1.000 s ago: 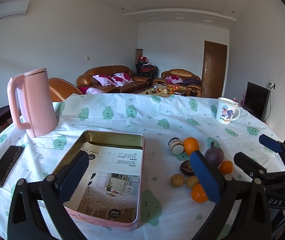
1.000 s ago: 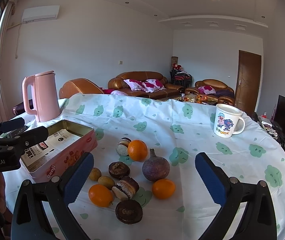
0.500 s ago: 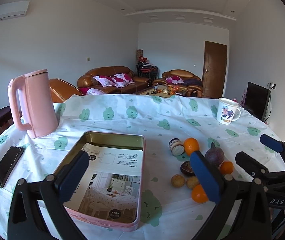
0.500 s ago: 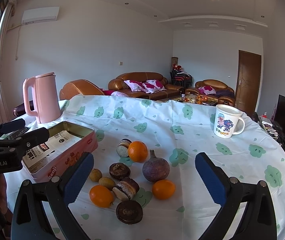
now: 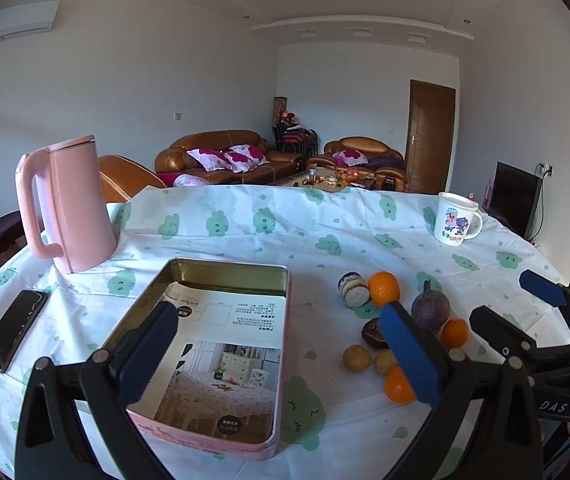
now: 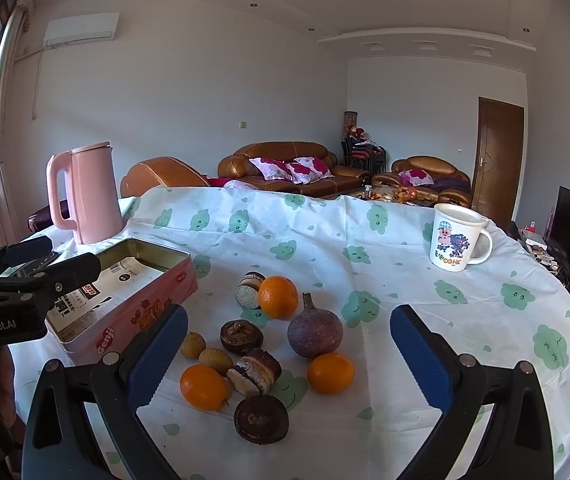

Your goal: Organize fruits

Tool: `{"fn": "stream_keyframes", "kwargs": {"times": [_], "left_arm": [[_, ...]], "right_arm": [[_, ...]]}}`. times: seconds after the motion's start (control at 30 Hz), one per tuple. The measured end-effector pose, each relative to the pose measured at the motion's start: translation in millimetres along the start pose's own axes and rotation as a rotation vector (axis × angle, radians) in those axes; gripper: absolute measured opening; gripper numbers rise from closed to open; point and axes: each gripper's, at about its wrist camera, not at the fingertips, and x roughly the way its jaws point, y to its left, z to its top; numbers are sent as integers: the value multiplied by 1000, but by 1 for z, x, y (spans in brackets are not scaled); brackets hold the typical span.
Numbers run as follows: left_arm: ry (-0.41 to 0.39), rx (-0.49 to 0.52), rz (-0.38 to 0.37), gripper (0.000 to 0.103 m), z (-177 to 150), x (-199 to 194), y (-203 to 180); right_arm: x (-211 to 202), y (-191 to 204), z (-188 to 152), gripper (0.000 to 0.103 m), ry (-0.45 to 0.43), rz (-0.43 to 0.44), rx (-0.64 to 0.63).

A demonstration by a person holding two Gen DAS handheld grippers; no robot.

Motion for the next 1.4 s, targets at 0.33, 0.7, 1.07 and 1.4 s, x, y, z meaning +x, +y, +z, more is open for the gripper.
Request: {"fn": "stream_keyframes", "kwargs": {"times": [0.33, 0.7, 1.07, 1.4], "left_arm": [[2, 0, 0, 103, 0, 0, 0], [31, 15, 1, 103, -11, 7, -6], [74, 12, -27, 103, -21, 20, -14], [103, 15, -90, 103, -31, 25, -27]], "right_arm": [[1, -1, -2, 102, 4, -3, 0], [6, -7, -9, 102, 26, -13, 5], [11, -12, -27, 102, 54, 1, -13], [34, 3, -48, 74, 210, 107, -96]]}}
